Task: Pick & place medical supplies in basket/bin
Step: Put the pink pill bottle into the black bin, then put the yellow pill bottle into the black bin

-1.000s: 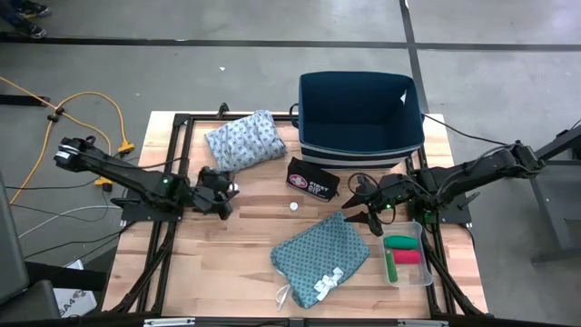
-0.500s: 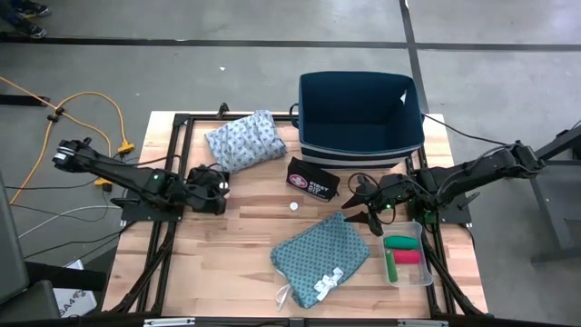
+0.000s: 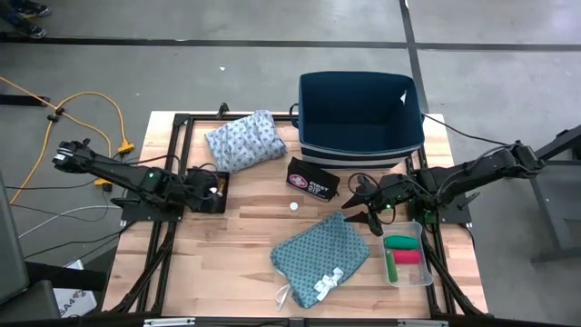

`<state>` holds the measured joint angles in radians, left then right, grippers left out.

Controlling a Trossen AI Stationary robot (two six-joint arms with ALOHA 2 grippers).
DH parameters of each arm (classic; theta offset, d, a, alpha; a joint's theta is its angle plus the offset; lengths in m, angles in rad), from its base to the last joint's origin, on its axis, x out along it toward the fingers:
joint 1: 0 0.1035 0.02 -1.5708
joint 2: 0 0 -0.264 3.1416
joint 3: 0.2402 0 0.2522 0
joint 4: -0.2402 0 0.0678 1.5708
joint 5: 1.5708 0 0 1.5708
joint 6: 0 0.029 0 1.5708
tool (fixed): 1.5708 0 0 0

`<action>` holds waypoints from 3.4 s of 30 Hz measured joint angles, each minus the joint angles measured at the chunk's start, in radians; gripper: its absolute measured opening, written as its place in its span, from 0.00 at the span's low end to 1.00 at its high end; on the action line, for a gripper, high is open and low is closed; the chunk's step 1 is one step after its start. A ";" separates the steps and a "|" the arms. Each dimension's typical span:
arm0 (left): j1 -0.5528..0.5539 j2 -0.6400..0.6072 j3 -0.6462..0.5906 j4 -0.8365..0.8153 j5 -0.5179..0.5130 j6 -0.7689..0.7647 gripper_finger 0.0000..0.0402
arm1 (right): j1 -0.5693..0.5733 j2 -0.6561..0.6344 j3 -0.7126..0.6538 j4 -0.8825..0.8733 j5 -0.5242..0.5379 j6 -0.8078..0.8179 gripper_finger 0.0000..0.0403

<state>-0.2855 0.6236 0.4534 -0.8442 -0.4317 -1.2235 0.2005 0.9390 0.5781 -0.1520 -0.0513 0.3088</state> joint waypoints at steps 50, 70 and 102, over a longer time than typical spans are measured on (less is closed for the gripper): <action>0.003 0.066 0.000 0.025 -0.020 -0.058 0.46 | 0.000 0.000 0.000 0.000 0.000 0.000 0.48; 0.003 0.107 0.001 0.617 -0.212 0.706 0.46 | 0.000 0.000 0.000 0.001 0.000 0.000 0.48; 0.022 0.891 0.001 1.473 -0.189 0.966 0.46 | 0.000 0.000 0.000 0.002 0.000 0.000 0.48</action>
<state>-0.2635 1.5143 0.4541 0.6292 -0.6208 -0.2573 0.2008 0.9390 0.5781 -0.1505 -0.0513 0.3090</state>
